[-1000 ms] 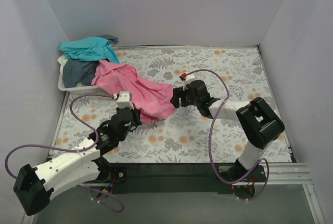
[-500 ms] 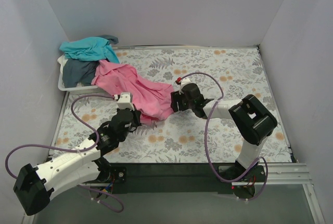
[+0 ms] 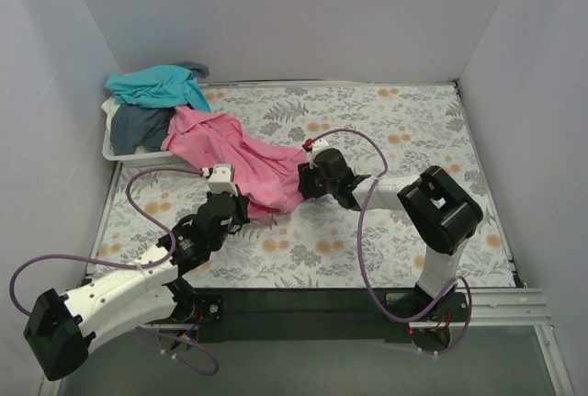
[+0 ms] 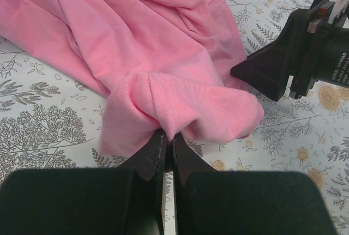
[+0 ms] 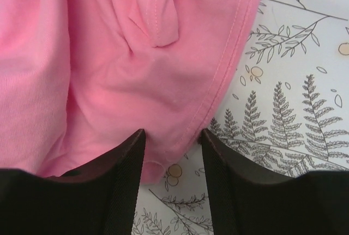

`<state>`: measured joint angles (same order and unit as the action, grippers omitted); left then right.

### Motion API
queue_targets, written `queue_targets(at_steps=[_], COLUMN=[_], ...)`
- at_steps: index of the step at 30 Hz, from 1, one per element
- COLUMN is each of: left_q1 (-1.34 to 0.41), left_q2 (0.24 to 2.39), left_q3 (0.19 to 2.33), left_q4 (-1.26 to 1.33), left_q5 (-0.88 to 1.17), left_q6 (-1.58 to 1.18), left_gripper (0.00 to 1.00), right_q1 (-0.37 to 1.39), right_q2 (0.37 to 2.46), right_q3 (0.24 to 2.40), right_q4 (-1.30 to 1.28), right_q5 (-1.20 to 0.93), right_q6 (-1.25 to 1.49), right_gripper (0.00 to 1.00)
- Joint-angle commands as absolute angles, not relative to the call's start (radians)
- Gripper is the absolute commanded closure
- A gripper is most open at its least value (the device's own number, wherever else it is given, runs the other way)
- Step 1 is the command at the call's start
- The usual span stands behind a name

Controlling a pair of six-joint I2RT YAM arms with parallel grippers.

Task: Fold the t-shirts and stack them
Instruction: Move the tshirt to the center of the board, then flatten the tshirt out

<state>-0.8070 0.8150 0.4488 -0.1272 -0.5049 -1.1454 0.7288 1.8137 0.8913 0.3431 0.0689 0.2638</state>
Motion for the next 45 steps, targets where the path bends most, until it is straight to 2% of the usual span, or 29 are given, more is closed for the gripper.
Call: queue_targets(at_steps=[1, 4, 8, 15, 20, 27, 31, 32, 33, 35, 36, 37, 41, 45], left_q1=[-0.801, -0.801, -0.801, -0.805, -0.873, -0.985, -1.006, -1.006, -1.008, -1.008, -1.008, -1.008, -1.005, -0.994], left_q2=[0.801, 0.801, 0.805, 0.966, 1.09, 1.38, 1.473, 1.471, 1.451, 1.416, 1.375, 1.353, 1.278, 1.305], left_q3=[0.44, 0.44, 0.439, 0.479, 0.532, 0.669, 0.706, 0.704, 0.693, 0.677, 0.661, 0.652, 0.615, 0.62], left_q4=[-0.114, -0.115, -0.103, -0.008, 0.119, 0.264, 0.281, 0.282, 0.285, 0.294, 0.296, 0.293, 0.25, 0.169], left_q5=[-0.506, -0.503, -0.479, -0.2, -0.08, 0.046, 0.038, 0.035, 0.028, 0.022, 0.015, 0.009, -0.186, -0.285], left_q6=[-1.137, -1.132, -1.115, -1.02, -1.037, -1.061, -1.086, -1.086, -1.083, -1.077, -1.075, -1.071, -1.08, -1.088], left_gripper=[1.0, 1.0, 1.0, 1.0, 1.0, 0.99, 0.5, 0.3, 0.05, 0.04, 0.04, 0.04, 0.04, 0.04], right_q1=[0.733, 0.733, 0.733, 0.663, 0.485, 0.316, 0.247, 0.232, 0.227, 0.227, 0.227, 0.229, 0.262, 0.291], right_q2=[1.848, 1.867, 1.868, 1.709, 1.536, 1.489, 1.491, 1.493, 1.497, 1.499, 1.497, 1.493, 1.477, 1.41], right_q3=[0.931, 0.948, 0.951, 0.956, 0.911, 0.856, 0.853, 0.859, 0.862, 0.868, 0.868, 0.867, 0.851, 0.77], right_q4=[0.341, 0.325, 0.308, 0.203, 0.192, 0.176, 0.178, 0.178, 0.175, 0.173, 0.175, 0.173, 0.175, 0.176], right_q5=[0.064, 0.066, 0.089, 0.307, 0.295, 0.302, 0.278, 0.275, 0.275, 0.262, 0.227, 0.204, 0.172, 0.076], right_q6=[0.285, 0.295, 0.285, 0.178, 0.155, 0.141, 0.132, 0.126, 0.12, 0.118, 0.12, 0.123, 0.124, 0.153], right_gripper=[0.6, 0.79, 0.97, 0.99, 0.99, 0.99, 0.99, 0.99, 0.86, 0.53, 0.4, 0.33, 0.3, 0.3])
